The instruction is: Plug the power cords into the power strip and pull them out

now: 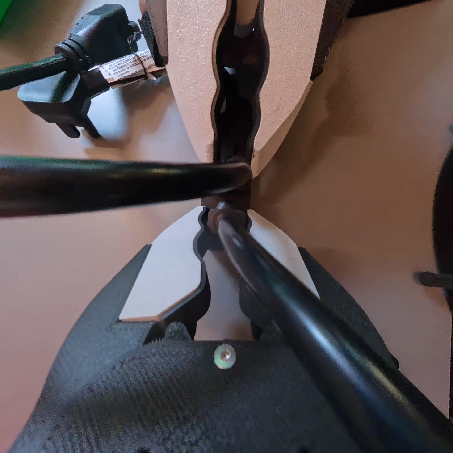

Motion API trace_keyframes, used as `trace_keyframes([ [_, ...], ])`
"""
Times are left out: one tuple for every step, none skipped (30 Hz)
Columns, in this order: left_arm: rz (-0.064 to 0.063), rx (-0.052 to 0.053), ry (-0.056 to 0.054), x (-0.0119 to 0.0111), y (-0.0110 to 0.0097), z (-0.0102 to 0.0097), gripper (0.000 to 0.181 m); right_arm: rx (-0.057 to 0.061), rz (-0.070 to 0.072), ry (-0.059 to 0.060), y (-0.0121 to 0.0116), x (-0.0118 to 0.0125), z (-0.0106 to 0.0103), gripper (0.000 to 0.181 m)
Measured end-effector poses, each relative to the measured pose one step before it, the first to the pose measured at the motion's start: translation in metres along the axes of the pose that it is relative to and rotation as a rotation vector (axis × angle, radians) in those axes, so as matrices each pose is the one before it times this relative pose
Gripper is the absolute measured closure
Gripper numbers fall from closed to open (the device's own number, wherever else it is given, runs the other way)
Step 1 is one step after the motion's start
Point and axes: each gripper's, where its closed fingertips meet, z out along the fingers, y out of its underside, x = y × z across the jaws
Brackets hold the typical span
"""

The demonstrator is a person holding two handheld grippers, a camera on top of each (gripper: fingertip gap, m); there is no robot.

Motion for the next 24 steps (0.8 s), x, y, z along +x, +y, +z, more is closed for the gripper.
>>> trace_keyframes([
  [0.0004,-0.0022,-0.0065,-0.00055,0.00003,-0.00008,0.151,-0.0003,0.0397,-0.0074,0.00023,0.00192,0.00045,0.165],
  [0.0030,-0.0029,-0.0115,-0.00085,-0.00005,0.00000,0.153,0.0040,0.0648,-0.0107,0.00000,0.00315,0.00030,0.165],
  [0.0046,-0.0077,-0.0145,-0.00100,0.00000,-0.00008,0.153,0.0037,0.0502,-0.0107,-0.00005,0.00255,0.00008,0.165],
  [0.0054,-0.0104,-0.0062,-0.00105,0.00033,-0.00019,0.153,0.0040,0.0336,0.0006,-0.00029,0.00242,0.00013,0.166],
  [-0.0004,-0.0066,-0.0008,-0.00084,-0.00001,-0.00003,0.153,0.0041,0.0342,-0.0022,-0.00017,0.00191,-0.00002,0.166],
  [-0.0002,-0.0016,-0.0006,-0.00036,-0.00029,0.00021,0.153,0.0028,0.0072,0.0011,-0.00026,0.00067,-0.00040,0.166],
  [0.0058,-0.0019,0.0066,0.00068,0.00046,-0.00015,0.153,-0.0033,-0.0440,0.0148,0.00009,-0.00216,0.00024,0.166],
  [-0.0009,0.0011,0.0188,0.00192,0.00065,-0.00046,0.153,-0.0085,-0.1070,0.0187,0.00007,-0.00510,0.00062,0.166],
  [-0.0119,0.0098,0.0172,0.00152,0.00026,-0.00051,0.154,-0.0068,-0.0892,0.0152,-0.00065,-0.00424,-0.00021,0.166],
  [-0.0053,0.0135,0.0061,0.00077,-0.00036,-0.00001,0.154,-0.0082,-0.0491,0.0013,-0.00031,-0.00181,-0.00068,0.166],
  [-0.0029,0.0028,-0.0011,0.00054,-0.00006,0.00002,0.154,-0.0039,-0.0142,-0.0012,0.00027,-0.00032,-0.00018,0.166],
  [0.0080,-0.0043,-0.0078,-0.00003,0.00006,0.00001,0.154,0.0017,0.0302,-0.0083,0.00035,0.00100,0.00029,0.166],
  [0.0111,-0.0074,-0.0055,0.00035,0.00018,0.00009,0.154,0.0071,0.0779,-0.0252,0.00078,0.00156,0.00070,0.166],
  [0.0061,-0.0049,-0.0044,0.00044,0.00000,0.00014,0.154,0.0182,0.0845,-0.0322,0.00012,0.00184,0.00006,0.165],
  [-0.0025,-0.0027,0.0001,-0.00041,-0.00040,-0.00008,0.153,0.0026,0.0503,-0.0091,-0.00012,0.00304,-0.00032,0.166],
  [-0.0023,-0.0026,0.0049,-0.00102,0.00013,-0.00012,0.153,-0.0006,0.0088,0.0034,-0.00006,0.00145,0.00007,0.165],
  [0.0035,-0.0027,0.0012,-0.00045,0.00009,0.00008,0.153,-0.0039,-0.0213,0.0079,0.00002,-0.00079,0.00005,0.166],
  [0.0015,-0.0005,-0.0003,-0.00039,0.00049,0.00003,0.153,-0.0074,-0.0712,0.0295,0.00008,-0.00210,0.00030,0.166],
  [-0.0101,0.0078,0.0168,0.00098,0.00015,-0.00032,0.154,-0.0122,-0.0831,0.0168,-0.00065,-0.00451,0.00006,0.165],
  [-0.0129,0.0133,0.0143,0.00103,-0.00007,-0.00031,0.154,-0.0041,-0.0322,-0.0026,-0.00070,-0.00264,-0.00055,0.165],
  [-0.0007,0.0091,-0.0086,0.00003,-0.00046,0.00048,0.154,0.0059,0.0204,-0.0164,0.00098,0.00035,-0.00042,0.165],
  [0.0064,0.0006,-0.0162,-0.00105,-0.00028,0.00040,0.154,0.0043,0.0330,-0.0133,0.00142,0.00226,-0.00011,0.165],
  [0.0034,-0.0033,-0.0099,-0.00130,0.00028,0.00011,0.154,-0.0119,0.0040,0.0056,0.00153,0.00299,0.00029,0.165],
  [0.0003,-0.0038,-0.0007,-0.00054,0.00023,0.00013,0.152,-0.0250,-0.0282,-0.0026,0.00093,0.00046,0.00032,0.164],
])
